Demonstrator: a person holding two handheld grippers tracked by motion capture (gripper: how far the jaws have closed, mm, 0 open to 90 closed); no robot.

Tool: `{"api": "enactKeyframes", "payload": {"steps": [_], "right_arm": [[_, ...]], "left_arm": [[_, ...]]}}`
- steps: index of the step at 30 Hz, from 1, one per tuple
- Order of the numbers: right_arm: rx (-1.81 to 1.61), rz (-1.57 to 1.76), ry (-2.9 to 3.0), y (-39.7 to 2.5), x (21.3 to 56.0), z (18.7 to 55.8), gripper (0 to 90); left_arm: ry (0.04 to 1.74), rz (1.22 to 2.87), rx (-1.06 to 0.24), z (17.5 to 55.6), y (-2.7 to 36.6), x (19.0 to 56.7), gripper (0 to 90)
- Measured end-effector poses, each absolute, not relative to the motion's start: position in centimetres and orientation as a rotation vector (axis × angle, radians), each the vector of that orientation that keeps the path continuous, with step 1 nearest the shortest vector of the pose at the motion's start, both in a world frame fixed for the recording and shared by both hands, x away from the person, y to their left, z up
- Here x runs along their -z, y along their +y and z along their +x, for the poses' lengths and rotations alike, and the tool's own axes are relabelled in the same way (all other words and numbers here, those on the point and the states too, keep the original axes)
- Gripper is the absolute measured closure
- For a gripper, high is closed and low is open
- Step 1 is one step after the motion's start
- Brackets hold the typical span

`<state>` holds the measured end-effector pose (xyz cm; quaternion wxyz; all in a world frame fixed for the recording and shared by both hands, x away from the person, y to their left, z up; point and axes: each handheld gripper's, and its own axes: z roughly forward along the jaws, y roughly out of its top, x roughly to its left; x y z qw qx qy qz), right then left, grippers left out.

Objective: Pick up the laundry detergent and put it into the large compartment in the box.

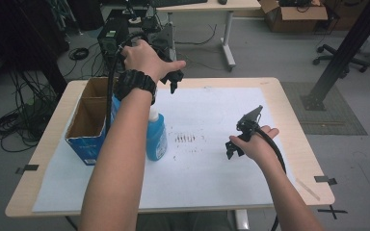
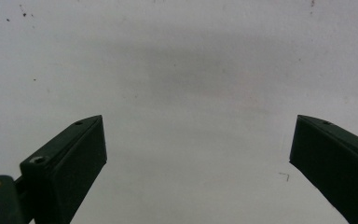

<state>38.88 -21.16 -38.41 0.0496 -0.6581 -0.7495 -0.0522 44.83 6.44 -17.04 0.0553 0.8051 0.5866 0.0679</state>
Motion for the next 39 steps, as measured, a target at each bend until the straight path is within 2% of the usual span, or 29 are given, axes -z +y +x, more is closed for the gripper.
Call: {"api": "enactKeyframes", "payload": {"steps": [18, 39], "right_arm": [[0.169, -1.980, -2.303, -21.2, 38.7, 38.3, 3.9], [0.169, -1.957, -2.315, -20.3, 39.1, 38.0, 3.8]], "left_arm": [[1.754, 2.490, -0.219, 42.6, 7.0, 18.7, 3.9], [1.778, 2.500, -0.159, 41.7, 7.8, 22.8, 4.0]]}}
